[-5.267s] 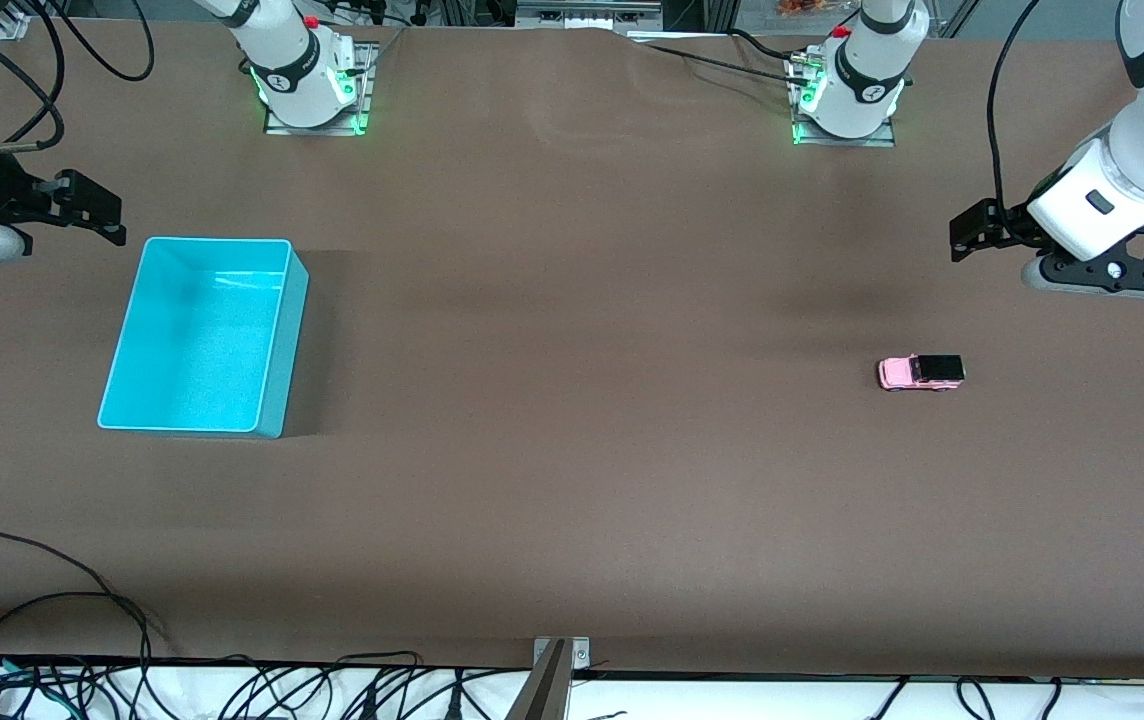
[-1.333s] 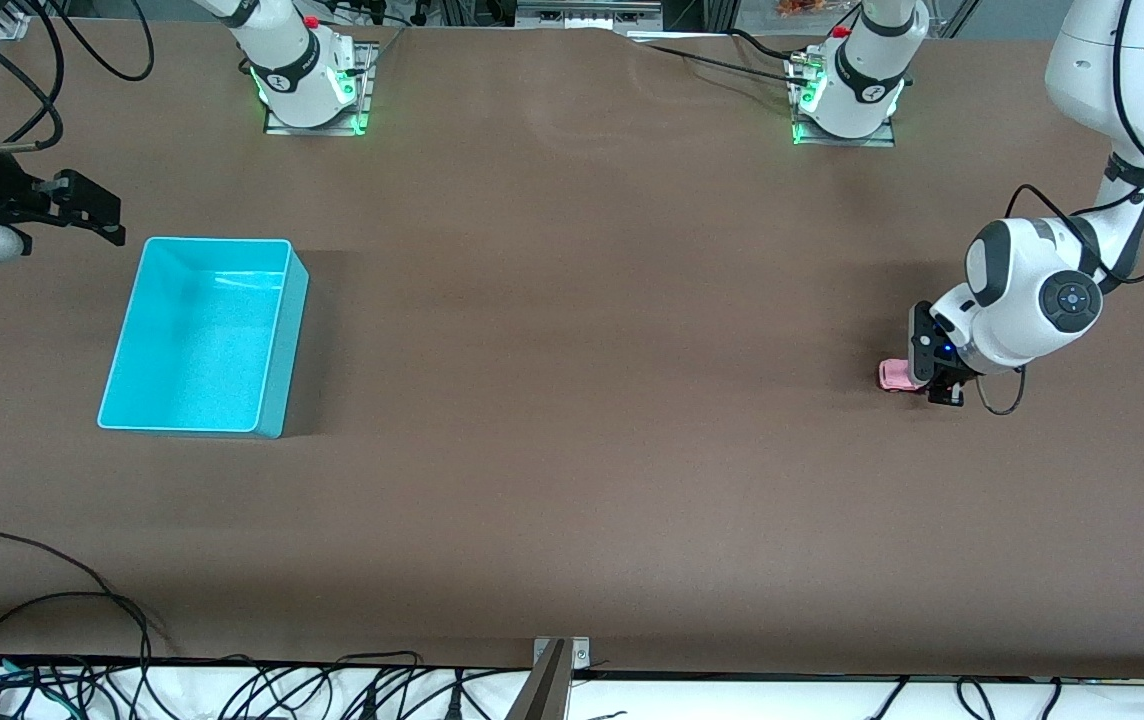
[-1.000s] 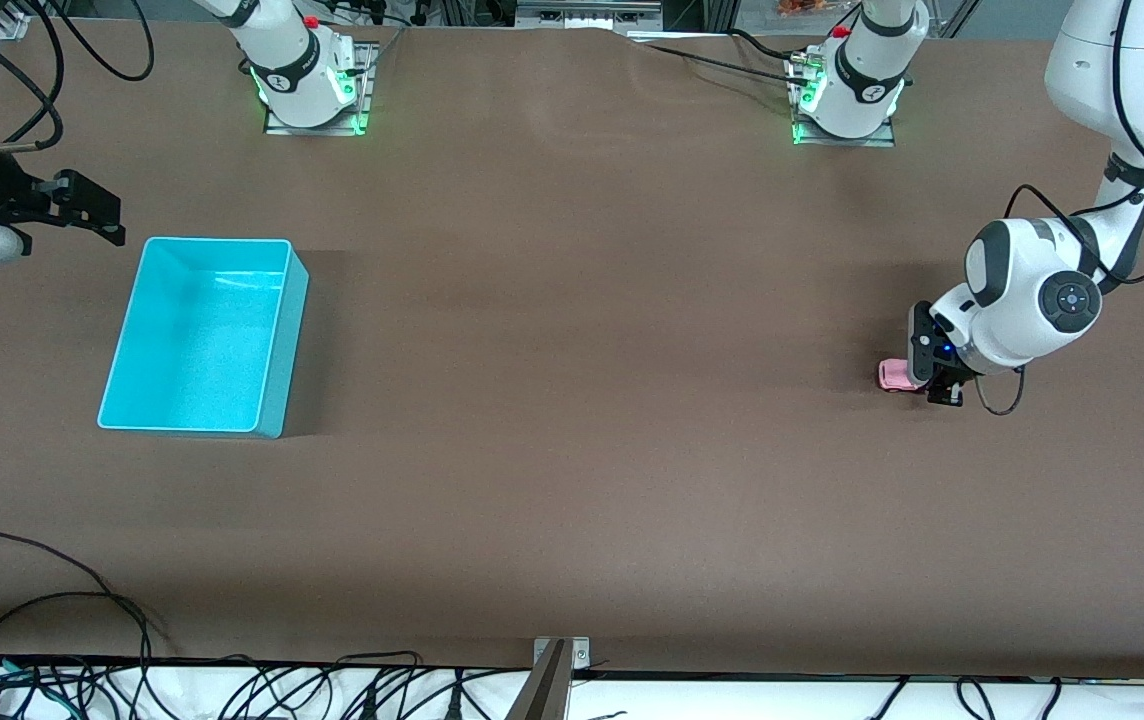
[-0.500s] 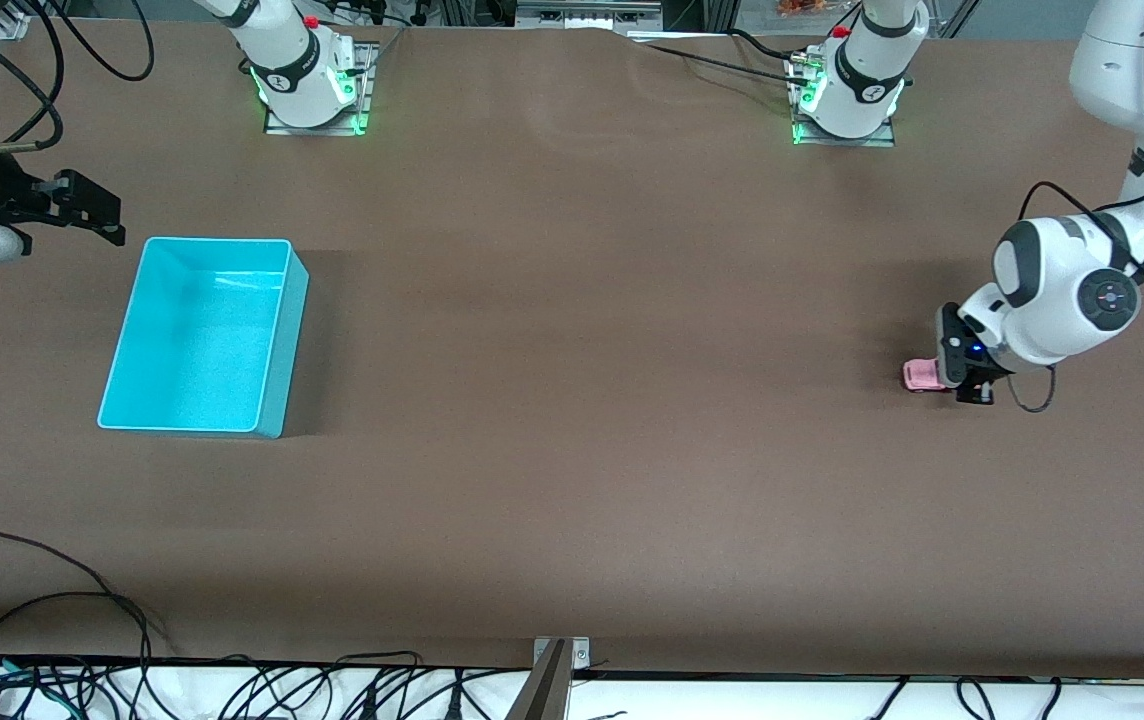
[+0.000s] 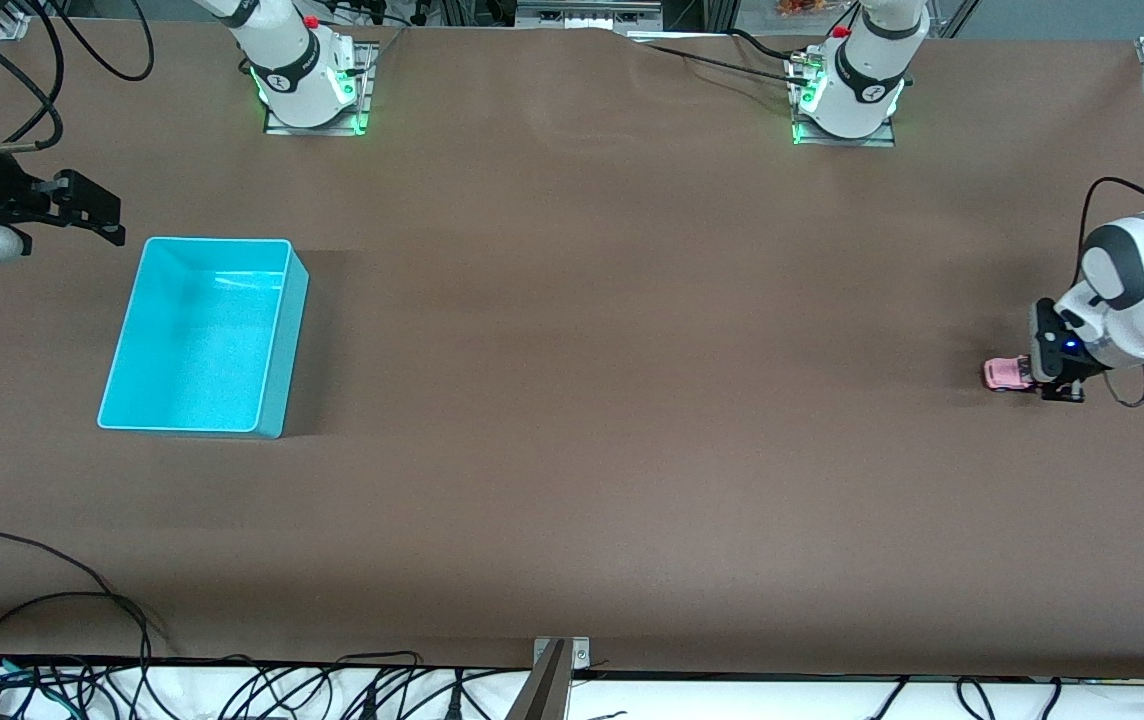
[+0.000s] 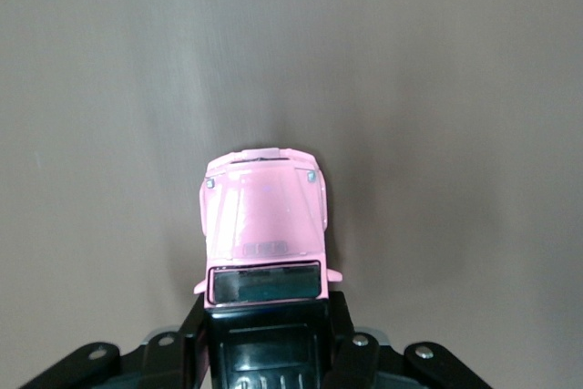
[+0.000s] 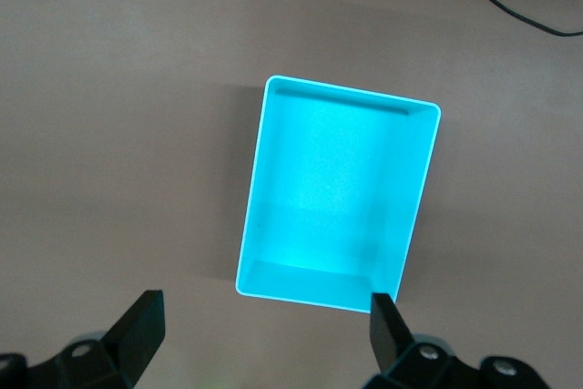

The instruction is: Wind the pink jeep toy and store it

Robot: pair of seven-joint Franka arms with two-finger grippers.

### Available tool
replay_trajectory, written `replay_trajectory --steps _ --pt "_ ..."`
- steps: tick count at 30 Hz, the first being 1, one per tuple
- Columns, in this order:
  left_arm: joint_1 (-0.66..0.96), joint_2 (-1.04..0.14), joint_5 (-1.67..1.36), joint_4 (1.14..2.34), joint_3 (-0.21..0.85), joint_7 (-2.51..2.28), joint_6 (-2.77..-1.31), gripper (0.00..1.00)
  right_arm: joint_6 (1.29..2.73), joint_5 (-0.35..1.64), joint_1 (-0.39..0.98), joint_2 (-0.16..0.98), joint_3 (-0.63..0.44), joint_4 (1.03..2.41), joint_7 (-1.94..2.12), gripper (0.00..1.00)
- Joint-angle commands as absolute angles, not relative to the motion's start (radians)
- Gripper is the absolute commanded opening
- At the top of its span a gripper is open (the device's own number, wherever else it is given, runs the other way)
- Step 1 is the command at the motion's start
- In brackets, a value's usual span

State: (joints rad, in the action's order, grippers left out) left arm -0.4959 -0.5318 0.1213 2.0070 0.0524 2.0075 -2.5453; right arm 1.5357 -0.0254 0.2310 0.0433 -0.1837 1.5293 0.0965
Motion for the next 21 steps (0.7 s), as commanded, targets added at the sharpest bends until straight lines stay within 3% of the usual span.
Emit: replay_trajectory --steps 1,14,16,18,19,20,21 --pt "-0.567 -0.606 0.152 1.98 0.055 2.057 -2.54 0.04 1.532 -0.012 0.224 0.038 -0.183 1.529 0.11 1.0" --pt "-0.623 -0.657 0.152 1.895 0.051 2.14 -2.488 0.06 1.532 -0.012 0.224 0.038 -0.183 1.529 0.11 1.0" --pt "-0.623 -0.653 0.152 1.893 0.051 2.14 -2.485 0.11 1.532 -0.012 0.224 0.038 -0.183 1.529 0.11 1.0" --pt "-0.621 -0.649 0.15 1.891 0.052 2.138 -2.479 0.3 1.532 -0.012 0.224 0.038 -0.183 1.529 0.11 1.0" --pt "-0.621 -0.647 0.15 1.89 0.054 2.138 -2.477 0.49 1.531 -0.012 0.224 0.038 -0.183 1.529 0.11 1.0" --pt "-0.618 -0.647 0.149 1.884 0.054 2.14 -2.474 0.81 1.532 -0.012 0.225 0.038 -0.183 1.529 0.11 1.0" --pt "-0.618 -0.646 0.149 1.875 0.055 2.14 -2.465 1.0 1.532 -0.012 0.224 0.038 -0.183 1.529 0.11 1.0"
